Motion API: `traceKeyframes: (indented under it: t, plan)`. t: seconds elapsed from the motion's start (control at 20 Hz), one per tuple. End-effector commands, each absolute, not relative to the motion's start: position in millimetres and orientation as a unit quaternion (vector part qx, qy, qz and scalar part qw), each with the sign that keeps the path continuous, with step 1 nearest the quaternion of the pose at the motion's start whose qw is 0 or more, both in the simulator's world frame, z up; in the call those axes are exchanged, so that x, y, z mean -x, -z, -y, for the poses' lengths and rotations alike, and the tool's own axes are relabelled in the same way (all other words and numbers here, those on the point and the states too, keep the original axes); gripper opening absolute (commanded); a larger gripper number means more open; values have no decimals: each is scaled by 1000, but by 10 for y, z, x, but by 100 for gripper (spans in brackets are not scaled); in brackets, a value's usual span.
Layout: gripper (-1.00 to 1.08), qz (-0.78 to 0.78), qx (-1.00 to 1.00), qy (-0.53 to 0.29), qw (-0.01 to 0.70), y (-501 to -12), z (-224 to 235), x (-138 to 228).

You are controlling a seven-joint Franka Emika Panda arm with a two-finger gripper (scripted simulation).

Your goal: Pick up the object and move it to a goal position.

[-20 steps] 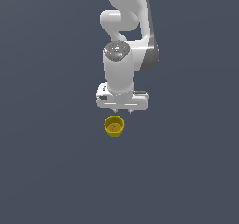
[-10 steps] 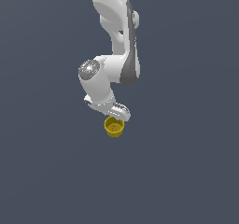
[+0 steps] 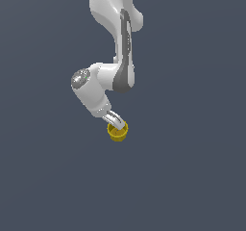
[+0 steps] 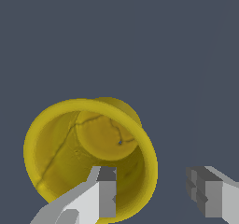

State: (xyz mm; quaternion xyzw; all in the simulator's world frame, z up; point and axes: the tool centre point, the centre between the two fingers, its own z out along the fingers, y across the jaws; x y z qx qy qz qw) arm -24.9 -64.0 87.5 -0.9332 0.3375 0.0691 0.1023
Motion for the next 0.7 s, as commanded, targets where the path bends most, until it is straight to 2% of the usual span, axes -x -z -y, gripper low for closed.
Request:
traceKeyframes:
  t: [0.0,0.6,0.65]
  plan:
    - [28,-338,933,-69,102,-875,640,249]
    - [28,-342,932,-70,103,-577,574,276]
    - [-100,-342,932,-70,103,-577,574,276]
